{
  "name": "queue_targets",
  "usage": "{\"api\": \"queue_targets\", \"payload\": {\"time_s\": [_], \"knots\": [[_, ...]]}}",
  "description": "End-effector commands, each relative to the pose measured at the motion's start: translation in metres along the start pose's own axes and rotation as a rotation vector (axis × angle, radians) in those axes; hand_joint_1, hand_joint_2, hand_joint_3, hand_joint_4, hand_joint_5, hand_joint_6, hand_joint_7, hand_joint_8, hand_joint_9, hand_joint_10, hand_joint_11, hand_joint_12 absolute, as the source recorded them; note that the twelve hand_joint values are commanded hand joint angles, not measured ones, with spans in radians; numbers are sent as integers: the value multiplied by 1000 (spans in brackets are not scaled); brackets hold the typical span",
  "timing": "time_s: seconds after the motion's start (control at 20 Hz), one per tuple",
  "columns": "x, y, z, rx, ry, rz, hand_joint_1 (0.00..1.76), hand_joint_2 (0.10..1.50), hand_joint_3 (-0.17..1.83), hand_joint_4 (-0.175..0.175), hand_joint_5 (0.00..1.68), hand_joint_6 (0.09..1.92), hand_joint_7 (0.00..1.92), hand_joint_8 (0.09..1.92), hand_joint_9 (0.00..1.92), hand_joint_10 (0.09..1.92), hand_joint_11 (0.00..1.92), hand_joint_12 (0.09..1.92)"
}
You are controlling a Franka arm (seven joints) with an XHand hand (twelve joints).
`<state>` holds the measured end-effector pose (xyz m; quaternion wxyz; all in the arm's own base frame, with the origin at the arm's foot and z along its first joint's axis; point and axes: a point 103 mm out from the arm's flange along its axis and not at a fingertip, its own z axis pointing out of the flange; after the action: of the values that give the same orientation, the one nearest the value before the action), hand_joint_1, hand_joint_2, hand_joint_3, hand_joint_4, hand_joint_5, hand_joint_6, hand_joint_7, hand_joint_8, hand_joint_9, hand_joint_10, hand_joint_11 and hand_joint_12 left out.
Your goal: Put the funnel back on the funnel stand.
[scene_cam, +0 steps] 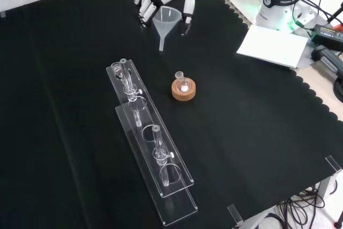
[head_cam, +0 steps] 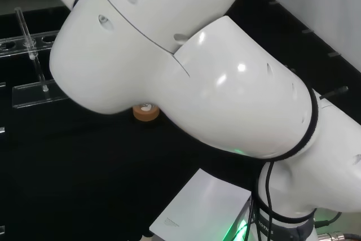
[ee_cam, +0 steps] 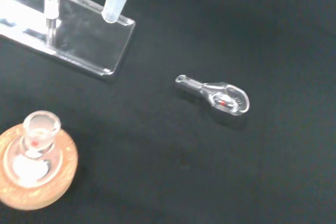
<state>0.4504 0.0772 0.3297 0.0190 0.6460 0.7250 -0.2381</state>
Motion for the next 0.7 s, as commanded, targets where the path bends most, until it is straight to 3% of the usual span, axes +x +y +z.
{"api": "queue_targets", "payload": {"time_s": [0.05, 0.4, 0.7], "knots": [[-26, 22, -33, -22, -14, 24, 653, 833, 378, -51, 581, 654, 706, 673, 1267, 300, 840, 1102], [-28, 56, -54, -42, -22, 1, 672, 831, 380, -50, 592, 661, 705, 675, 1263, 299, 838, 1106], [-32, 90, -55, -28, -15, -14, 681, 828, 383, -52, 594, 664, 704, 677, 1262, 299, 847, 1104]]}}
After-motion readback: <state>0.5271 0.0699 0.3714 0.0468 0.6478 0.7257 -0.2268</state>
